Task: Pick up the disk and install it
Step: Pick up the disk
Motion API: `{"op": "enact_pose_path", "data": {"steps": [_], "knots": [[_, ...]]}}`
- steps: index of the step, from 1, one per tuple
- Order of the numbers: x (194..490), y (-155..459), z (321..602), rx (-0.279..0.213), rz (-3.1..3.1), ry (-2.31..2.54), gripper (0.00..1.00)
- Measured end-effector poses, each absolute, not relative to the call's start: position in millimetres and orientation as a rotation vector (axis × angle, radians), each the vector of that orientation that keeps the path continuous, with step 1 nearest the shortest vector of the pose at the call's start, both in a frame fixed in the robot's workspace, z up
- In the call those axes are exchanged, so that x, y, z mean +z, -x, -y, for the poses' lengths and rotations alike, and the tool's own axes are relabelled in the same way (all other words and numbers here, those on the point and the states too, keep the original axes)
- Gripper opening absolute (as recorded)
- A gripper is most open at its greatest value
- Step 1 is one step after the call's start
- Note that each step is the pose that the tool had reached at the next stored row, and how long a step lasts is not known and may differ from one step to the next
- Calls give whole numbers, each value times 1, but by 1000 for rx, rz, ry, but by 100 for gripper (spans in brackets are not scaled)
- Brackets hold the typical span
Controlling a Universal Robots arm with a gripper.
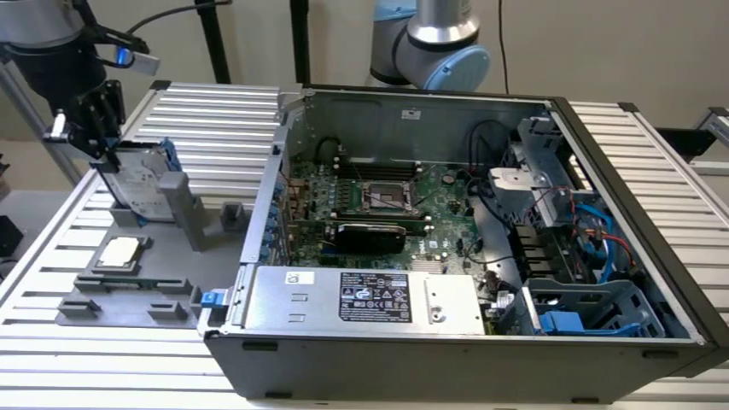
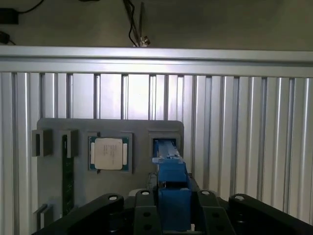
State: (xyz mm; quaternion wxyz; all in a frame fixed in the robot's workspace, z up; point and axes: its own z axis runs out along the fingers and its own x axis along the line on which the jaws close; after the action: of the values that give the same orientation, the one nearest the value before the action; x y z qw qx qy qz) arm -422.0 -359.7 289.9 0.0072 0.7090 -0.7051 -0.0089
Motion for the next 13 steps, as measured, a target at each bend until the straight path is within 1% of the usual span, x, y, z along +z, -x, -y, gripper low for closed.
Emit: {"op": "enact_pose_path", "data": {"steps": [13], "knots": [[290,422,362,-28,2205,-2217,0]]}}
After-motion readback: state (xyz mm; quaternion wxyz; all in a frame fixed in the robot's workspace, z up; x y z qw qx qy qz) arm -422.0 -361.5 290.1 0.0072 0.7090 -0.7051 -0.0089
